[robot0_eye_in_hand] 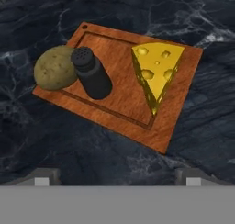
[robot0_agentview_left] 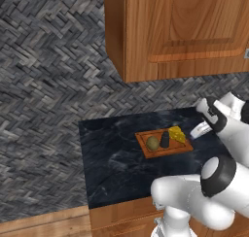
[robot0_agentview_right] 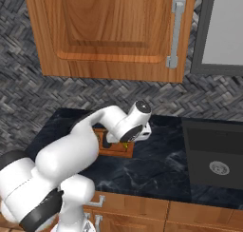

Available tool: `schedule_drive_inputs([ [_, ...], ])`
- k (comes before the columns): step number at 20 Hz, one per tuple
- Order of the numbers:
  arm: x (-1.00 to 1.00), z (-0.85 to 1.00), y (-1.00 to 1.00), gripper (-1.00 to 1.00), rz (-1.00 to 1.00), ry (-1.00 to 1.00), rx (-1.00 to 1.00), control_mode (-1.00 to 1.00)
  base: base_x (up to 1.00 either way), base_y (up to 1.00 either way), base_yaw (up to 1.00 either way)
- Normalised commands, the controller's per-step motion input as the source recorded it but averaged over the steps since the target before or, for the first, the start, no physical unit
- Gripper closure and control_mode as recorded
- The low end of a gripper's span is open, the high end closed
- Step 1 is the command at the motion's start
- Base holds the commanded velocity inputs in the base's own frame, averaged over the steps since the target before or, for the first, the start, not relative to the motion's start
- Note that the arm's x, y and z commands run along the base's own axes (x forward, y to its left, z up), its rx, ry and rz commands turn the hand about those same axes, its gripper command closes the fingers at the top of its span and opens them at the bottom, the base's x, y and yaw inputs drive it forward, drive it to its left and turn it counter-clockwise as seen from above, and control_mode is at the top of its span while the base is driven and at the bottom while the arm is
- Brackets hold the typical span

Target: Retrieve the reheated potato from the microwave, then place the potato, cheese, and condiment on the cutting board.

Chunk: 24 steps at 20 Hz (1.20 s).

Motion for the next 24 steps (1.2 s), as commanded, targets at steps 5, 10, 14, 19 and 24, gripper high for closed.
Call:
schedule_drive_inputs([
  [5,-0.54,0.31,-0.07,-1.00,-0.19,0.00,0.00,-1.00,0.00,0.00,0.00],
  [10,-0.58,0.26,-0.02,-1.00,-0.18,0.03,0.00,-1.00,0.00,0.00,0.00],
  [14,-0.61,0.20,0.00,-1.00,-0.08,0.00,0.00,-1.00,0.00,0.00,0.00],
  [19,-0.55,0.16,0.10,-1.00,-0.01,0.11,-0.02,-1.00,0.00,0.00,0.00],
  [24,-0.49,0.12,0.28,-1.00,0.00,0.13,-0.04,-1.00,0.00,0.00,0.00],
])
